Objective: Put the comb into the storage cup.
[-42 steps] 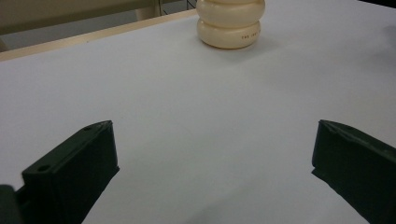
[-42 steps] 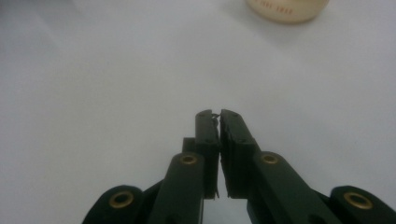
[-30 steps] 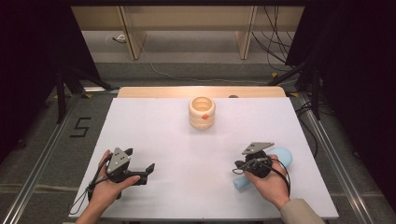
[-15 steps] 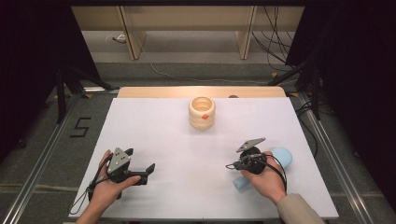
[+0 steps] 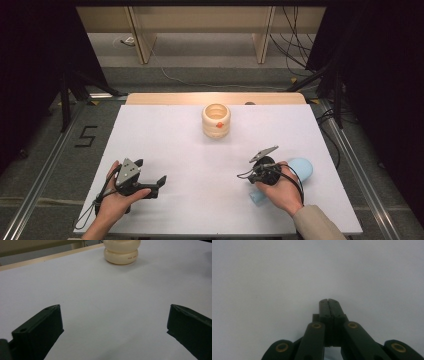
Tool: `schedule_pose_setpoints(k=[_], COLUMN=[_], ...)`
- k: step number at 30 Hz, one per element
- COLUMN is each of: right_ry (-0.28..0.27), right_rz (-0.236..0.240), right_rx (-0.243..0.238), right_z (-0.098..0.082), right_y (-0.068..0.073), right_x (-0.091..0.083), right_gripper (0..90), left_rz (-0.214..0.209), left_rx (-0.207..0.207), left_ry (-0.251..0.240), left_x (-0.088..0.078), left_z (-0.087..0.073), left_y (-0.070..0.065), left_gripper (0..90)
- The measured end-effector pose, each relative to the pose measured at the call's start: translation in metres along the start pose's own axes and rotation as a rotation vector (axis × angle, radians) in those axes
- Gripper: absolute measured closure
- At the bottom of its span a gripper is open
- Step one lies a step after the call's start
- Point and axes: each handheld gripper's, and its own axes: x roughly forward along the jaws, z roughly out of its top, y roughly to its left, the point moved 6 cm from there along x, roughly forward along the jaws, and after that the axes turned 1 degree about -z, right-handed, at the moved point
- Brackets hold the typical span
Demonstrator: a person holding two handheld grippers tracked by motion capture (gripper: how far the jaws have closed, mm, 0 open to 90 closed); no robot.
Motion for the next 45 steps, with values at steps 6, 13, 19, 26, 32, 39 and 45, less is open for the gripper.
schedule_pose_setpoints(k=[6,13,19,26,32,39,45], right_ry=[0.018,0.051,0.054,0.06,0.072,0.092,0.112], right_rz=[0.007,0.024,0.025,0.034,0.034,0.046,0.04], right_rx=[0.007,0.019,0.027,0.037,0.055,0.082,0.098], right_z=[-0.001,-0.002,-0.003,-0.007,-0.012,-0.021,-0.028], right_y=[-0.002,-0.002,-0.002,-0.001,0.0,0.001,-0.001], right_x=[0.002,0.01,0.01,0.007,0.004,-0.002,-0.006], right_gripper=[90.0,90.0,90.0,90.0,90.0,90.0,90.0], left_rz=[0.002,0.0,-0.001,-0.001,-0.003,-0.007,-0.006], left_rx=[0.001,-0.001,-0.001,0.0,-0.005,-0.007,-0.006], left_ry=[0.0,0.002,0.002,0.002,0.003,0.007,0.01], left_x=[0.0,0.001,0.001,0.0,0.0,0.001,0.0], left_z=[0.0,0.0,0.0,0.0,-0.001,-0.001,-0.002], left_y=[0.0,-0.001,-0.001,-0.002,-0.002,-0.003,-0.003], left_gripper=[0.0,0.0,0.0,0.0,0.0,0.0,0.0])
